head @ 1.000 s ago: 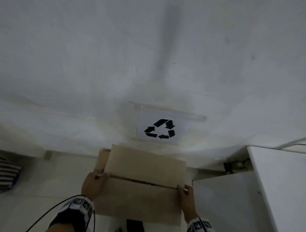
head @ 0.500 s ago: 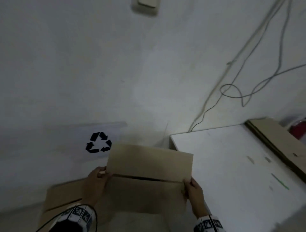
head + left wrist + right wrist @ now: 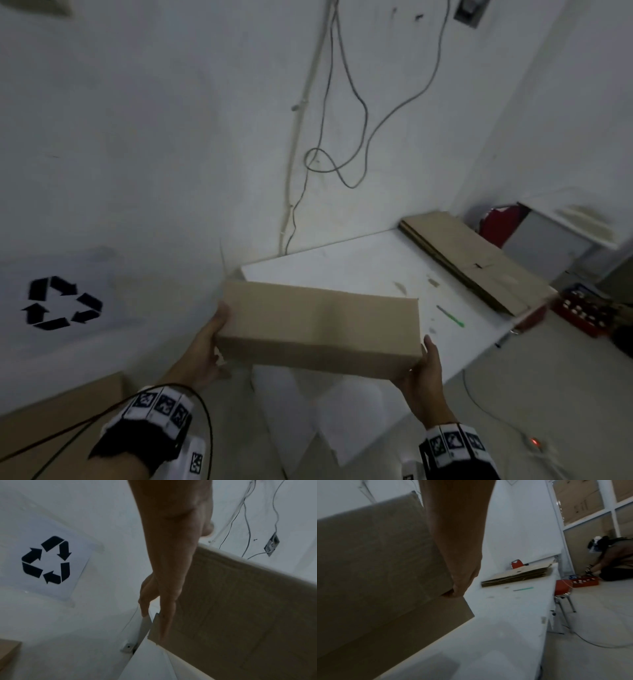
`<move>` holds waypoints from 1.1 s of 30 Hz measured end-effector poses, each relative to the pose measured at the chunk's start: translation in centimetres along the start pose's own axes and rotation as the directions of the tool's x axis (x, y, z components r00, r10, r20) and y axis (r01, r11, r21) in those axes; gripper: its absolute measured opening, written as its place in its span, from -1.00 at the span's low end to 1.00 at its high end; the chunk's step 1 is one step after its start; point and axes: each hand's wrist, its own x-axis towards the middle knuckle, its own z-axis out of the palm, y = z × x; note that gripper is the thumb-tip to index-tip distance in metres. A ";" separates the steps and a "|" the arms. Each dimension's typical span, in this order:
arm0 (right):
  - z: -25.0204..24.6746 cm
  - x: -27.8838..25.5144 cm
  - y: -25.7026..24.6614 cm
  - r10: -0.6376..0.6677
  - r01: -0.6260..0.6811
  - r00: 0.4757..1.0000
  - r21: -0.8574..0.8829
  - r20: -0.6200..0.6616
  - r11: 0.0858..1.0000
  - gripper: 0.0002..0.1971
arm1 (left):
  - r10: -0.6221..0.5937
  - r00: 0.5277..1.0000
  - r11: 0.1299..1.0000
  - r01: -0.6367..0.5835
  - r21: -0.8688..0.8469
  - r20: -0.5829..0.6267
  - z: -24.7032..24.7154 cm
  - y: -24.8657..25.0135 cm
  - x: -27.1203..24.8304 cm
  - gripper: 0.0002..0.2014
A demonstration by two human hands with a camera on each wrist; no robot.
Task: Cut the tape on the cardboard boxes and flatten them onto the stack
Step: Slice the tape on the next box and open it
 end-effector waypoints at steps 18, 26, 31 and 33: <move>-8.7 9.3 1.9 0.134 -0.140 0.960 -0.007 -0.248 0.990 -0.79 | 0.116 0.969 0.934 -0.032 0.357 -0.217 7.0 -10.7 11.5 -0.50; -10.5 19.2 -0.7 0.176 -0.215 0.975 -0.401 -0.131 0.891 -0.66 | 0.117 0.899 0.967 -0.006 0.255 -0.423 14.6 -7.2 18.6 0.21; -14.4 27.4 -2.4 0.015 -0.155 0.978 -0.680 -0.208 0.716 -0.72 | 0.196 0.845 0.946 -0.030 0.322 -0.498 16.4 -8.1 21.2 0.18; -15.7 31.0 -3.6 -0.047 -0.136 0.977 -0.778 -0.208 0.613 -0.68 | 0.241 0.816 0.934 -0.049 0.353 -0.525 16.2 -8.8 21.6 0.23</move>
